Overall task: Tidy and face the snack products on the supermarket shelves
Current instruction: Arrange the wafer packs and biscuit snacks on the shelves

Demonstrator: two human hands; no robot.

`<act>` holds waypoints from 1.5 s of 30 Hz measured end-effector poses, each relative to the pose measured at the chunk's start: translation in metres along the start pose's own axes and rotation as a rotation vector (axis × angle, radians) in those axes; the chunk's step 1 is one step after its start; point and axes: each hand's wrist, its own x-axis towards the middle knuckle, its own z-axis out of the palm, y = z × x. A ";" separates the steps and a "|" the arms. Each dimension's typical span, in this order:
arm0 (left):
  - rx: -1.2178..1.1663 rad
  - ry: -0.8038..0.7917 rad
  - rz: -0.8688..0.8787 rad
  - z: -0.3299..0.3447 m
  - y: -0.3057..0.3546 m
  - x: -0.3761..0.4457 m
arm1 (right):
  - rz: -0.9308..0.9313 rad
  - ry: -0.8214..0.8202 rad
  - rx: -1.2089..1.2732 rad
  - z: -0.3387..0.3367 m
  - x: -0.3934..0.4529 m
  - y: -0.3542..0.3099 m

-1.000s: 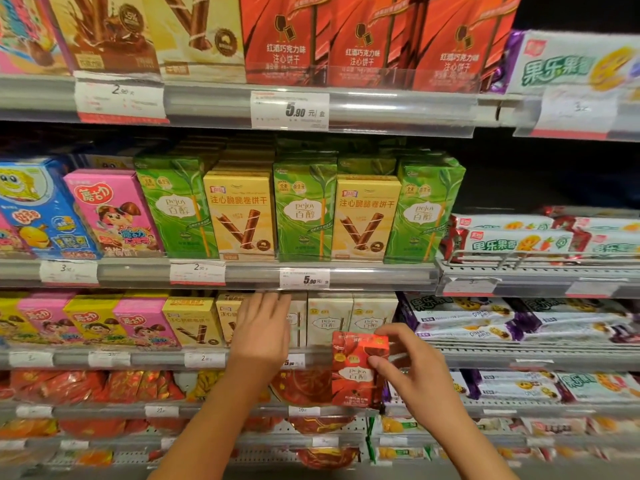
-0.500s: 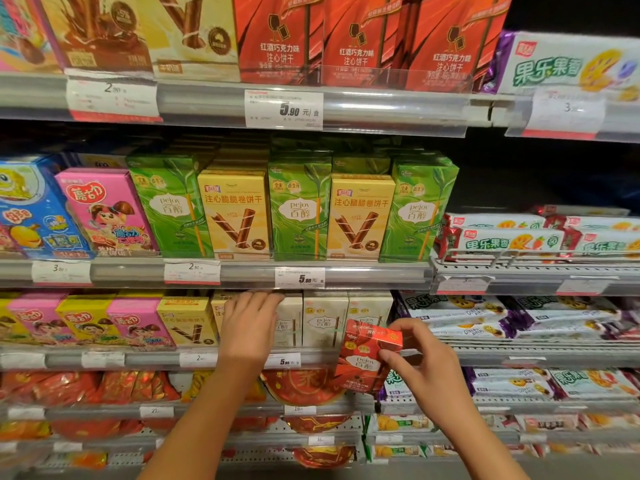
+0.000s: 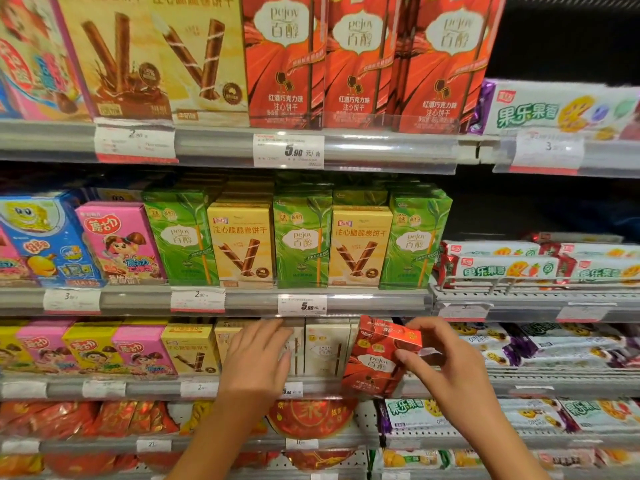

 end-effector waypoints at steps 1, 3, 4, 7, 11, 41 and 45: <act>-0.032 0.001 0.002 -0.005 0.006 -0.004 | -0.015 0.010 0.014 -0.005 0.003 -0.006; -0.101 0.024 0.011 -0.020 0.019 -0.002 | -0.065 0.038 0.039 -0.019 0.011 -0.019; -0.120 0.042 0.024 -0.029 0.024 0.003 | -0.087 0.050 0.052 -0.027 0.016 -0.027; -0.178 0.179 0.083 -0.067 0.041 0.029 | -0.180 0.082 0.087 -0.054 0.037 -0.062; -0.191 0.420 0.211 -0.123 0.057 0.077 | -0.439 0.232 0.068 -0.097 0.075 -0.122; 0.139 0.379 0.028 -0.153 0.068 0.148 | -0.672 0.406 -0.333 -0.142 0.215 -0.264; 0.135 0.398 0.025 -0.151 0.068 0.149 | -0.643 0.407 -0.433 -0.143 0.226 -0.272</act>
